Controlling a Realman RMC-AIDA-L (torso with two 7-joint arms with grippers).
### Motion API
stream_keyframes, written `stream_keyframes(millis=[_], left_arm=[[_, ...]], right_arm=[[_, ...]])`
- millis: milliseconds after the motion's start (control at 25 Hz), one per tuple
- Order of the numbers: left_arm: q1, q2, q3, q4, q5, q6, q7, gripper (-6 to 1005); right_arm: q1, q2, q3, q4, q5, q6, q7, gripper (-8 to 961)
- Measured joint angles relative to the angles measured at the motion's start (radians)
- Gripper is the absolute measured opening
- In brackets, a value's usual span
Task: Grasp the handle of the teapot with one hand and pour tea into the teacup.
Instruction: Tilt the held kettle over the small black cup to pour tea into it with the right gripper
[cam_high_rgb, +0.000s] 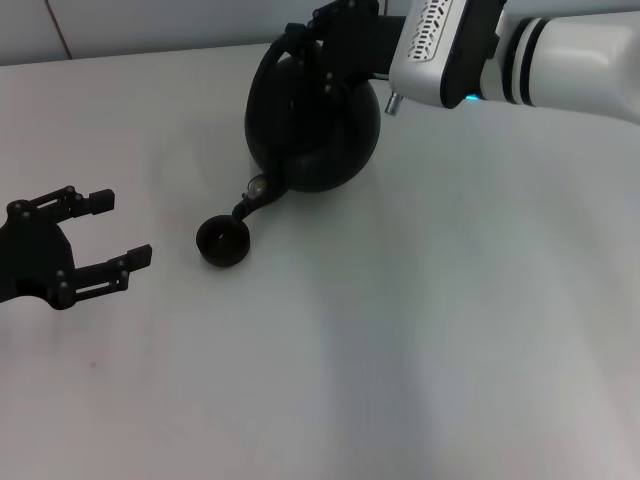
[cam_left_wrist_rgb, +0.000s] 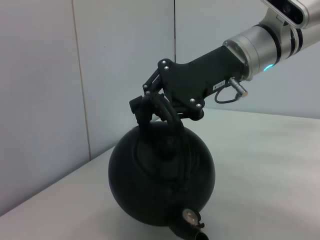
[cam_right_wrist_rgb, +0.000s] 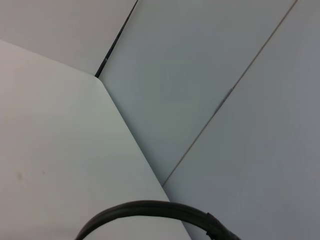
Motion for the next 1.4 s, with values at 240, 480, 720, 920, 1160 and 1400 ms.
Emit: stream_keyframes(millis=[240, 480, 720, 920, 1160, 1400], left_arm=[[0.001, 0.001, 0.0, 0.0, 0.0, 0.0, 0.0, 788], [0.002, 0.002, 0.0, 0.0, 0.0, 0.0, 0.0, 788], [0.002, 0.002, 0.0, 0.0, 0.0, 0.0, 0.0, 788], [0.002, 0.002, 0.0, 0.0, 0.0, 0.0, 0.0, 788], [0.003, 0.003, 0.0, 0.0, 0.0, 0.0, 0.001, 788], [0.003, 0.003, 0.0, 0.0, 0.0, 0.0, 0.001, 788]], right_arm=[[0.001, 0.0, 0.0, -0.006, 0.0, 0.001, 0.0, 87], [0.002, 0.0, -0.012, -0.014, 0.0, 0.001, -0.001, 87], [0.002, 0.001, -0.022, -0.018, 0.0, 0.001, -0.011, 88], [0.002, 0.002, -0.024, -0.021, 0.0, 0.001, -0.013, 88], [0.004, 0.002, -0.025, -0.022, 0.0, 0.002, -0.023, 88], [0.005, 0.002, -0.027, -0.024, 0.0, 0.004, -0.035, 87]])
